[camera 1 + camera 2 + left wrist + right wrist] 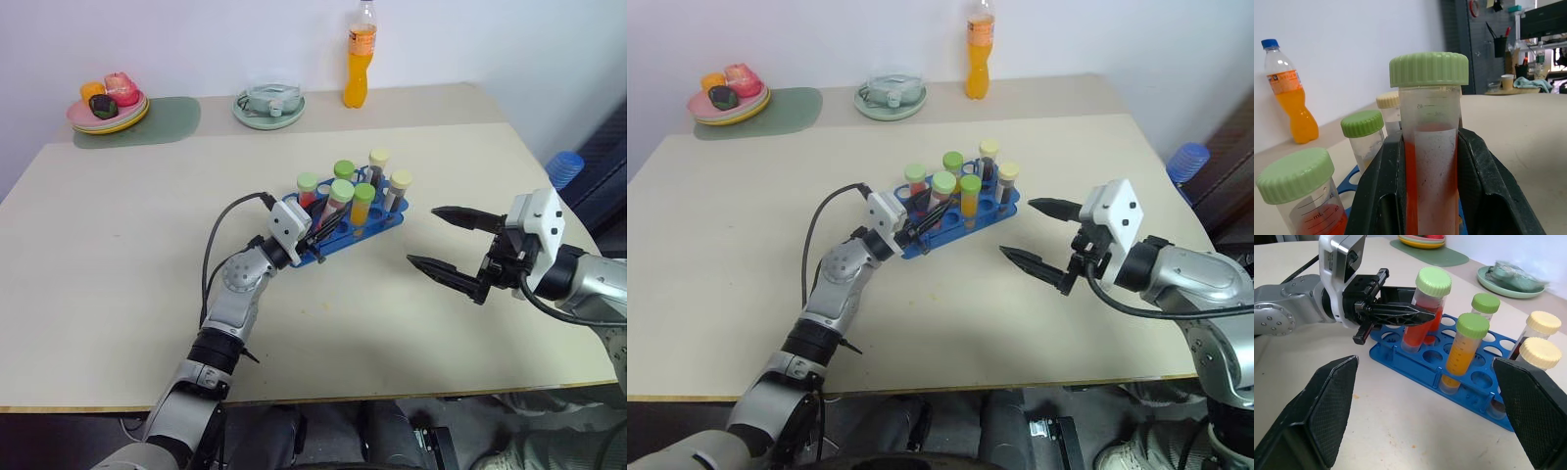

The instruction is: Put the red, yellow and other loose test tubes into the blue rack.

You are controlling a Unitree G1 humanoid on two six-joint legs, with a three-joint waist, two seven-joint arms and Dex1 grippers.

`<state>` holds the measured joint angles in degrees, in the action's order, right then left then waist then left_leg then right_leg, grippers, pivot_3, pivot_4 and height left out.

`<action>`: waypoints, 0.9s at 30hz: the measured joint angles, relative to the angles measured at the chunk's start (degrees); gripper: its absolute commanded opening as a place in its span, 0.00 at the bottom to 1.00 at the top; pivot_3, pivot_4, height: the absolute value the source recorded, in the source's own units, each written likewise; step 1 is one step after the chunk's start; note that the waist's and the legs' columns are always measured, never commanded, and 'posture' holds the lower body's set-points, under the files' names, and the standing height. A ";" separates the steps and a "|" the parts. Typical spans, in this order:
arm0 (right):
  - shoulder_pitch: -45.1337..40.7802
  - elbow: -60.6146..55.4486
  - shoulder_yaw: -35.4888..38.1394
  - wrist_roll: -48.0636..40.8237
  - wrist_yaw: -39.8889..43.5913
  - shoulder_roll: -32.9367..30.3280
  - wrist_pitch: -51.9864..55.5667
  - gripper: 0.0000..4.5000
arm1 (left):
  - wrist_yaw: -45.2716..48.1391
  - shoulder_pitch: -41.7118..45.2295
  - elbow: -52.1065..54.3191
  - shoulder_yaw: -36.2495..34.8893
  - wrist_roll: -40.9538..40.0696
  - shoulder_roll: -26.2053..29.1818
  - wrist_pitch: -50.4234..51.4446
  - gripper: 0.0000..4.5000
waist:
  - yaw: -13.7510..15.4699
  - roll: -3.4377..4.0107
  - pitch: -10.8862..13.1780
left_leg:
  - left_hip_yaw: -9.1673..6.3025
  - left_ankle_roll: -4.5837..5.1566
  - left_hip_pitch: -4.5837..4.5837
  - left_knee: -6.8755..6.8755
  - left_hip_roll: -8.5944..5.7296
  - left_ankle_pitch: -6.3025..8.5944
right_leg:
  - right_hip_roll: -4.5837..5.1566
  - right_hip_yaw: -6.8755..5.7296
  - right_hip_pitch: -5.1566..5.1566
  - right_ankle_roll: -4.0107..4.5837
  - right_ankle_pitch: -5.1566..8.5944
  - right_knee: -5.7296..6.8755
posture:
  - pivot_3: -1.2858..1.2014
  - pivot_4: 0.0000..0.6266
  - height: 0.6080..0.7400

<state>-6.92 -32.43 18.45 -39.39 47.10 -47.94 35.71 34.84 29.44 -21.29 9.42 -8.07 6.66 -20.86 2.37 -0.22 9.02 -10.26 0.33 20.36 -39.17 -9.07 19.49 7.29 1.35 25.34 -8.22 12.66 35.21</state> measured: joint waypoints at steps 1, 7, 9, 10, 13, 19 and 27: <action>-0.09 0.00 0.00 -0.06 -0.15 0.00 0.03 1.00 | 0.12 -0.01 -0.10 0.00 -0.06 -0.14 -0.07 0.17 | 0.02 0.00 0.00 | 0.00 0.00 0.00 0.00 0.00 0.00 | 0.00 0.00 0.00 0.00 0.00 0.00 | 0.52 0.24 1.00; -0.30 0.00 -0.05 -0.10 -0.66 0.00 0.03 1.00 | 3.39 -0.53 -1.56 -0.62 -2.80 -1.77 0.34 0.17 | 0.09 0.00 0.00 | 0.00 0.00 0.02 0.00 0.00 0.00 | 0.00 -0.01 0.00 0.00 0.00 -0.02 | 0.52 0.24 1.00; -0.30 0.00 -0.07 -0.09 -0.78 0.00 0.03 1.00 | 4.49 -0.54 -2.73 -1.21 -3.86 -2.23 0.23 0.17 | 0.07 0.00 0.00 | 0.00 0.03 0.03 0.00 -0.01 0.01 | 0.00 -0.01 0.00 0.00 0.00 -0.03 | 0.52 0.24 1.00; -0.30 0.00 -0.08 -0.09 -0.87 0.00 0.03 1.00 | 4.88 -0.53 -3.17 -1.41 -4.11 -2.39 -0.04 0.17 | 0.07 0.00 0.00 | 0.00 0.03 0.04 0.00 -0.01 0.02 | 0.00 -0.01 0.01 0.00 0.00 -0.04 | 0.52 0.24 1.00; -0.31 0.00 -0.09 -0.09 -1.18 0.00 0.02 1.00 | 5.52 -0.50 -4.32 -1.95 -4.58 -2.79 -1.17 0.28 | 0.06 0.00 0.00 | 0.00 0.03 0.04 0.01 -0.01 0.02 | 0.01 -0.01 0.01 0.00 0.00 -0.05 | 0.52 0.24 1.00; -0.31 0.00 -0.13 -0.04 -1.52 0.02 -0.17 1.00 | 7.30 -0.80 -5.89 -2.27 -5.01 -3.06 -1.44 0.97 | 0.05 -0.01 0.00 | 0.00 0.03 0.04 0.00 -0.01 0.02 | 0.01 -0.01 0.01 0.00 0.00 -0.04 | 0.52 0.24 1.00; -0.31 1.49 -1.96 1.08 -1.71 1.87 -2.51 1.00 | 2.89 -2.29 -1.67 -2.87 -3.16 -0.75 1.41 0.99 | -0.02 -0.01 0.00 | 0.00 0.03 0.04 0.01 0.00 0.02 | 0.00 0.00 0.02 0.00 0.00 -0.03 | 0.52 0.24 1.00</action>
<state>-7.23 -30.93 16.49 -38.31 45.39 -46.07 33.20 37.73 27.14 -22.96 6.55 -11.23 5.91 -19.45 2.35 -0.23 9.03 -10.26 0.36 20.39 -39.16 -9.07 19.50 7.29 1.35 25.36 -8.22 12.66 35.18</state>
